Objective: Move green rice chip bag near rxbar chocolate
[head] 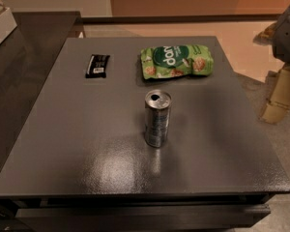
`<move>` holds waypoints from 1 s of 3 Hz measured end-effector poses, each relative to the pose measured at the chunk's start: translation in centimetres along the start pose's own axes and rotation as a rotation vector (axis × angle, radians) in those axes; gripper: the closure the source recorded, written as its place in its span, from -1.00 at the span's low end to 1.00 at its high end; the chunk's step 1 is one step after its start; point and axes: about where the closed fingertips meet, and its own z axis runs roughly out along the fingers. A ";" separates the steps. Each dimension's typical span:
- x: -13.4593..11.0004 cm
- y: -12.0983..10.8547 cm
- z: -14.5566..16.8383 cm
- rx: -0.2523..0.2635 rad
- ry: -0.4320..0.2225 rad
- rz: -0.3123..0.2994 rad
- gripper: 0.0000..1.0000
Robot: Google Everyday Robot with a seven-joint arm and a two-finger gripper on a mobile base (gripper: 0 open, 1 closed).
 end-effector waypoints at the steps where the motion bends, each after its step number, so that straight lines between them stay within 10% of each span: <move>1: 0.0 0.0 0.0 0.000 0.000 0.000 -1.00; 3: -1.5 -3.1 1.0 0.058 -0.026 -0.060 -1.00</move>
Offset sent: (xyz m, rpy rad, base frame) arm 0.0237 0.0023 -0.0013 -0.0153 -0.0336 0.0434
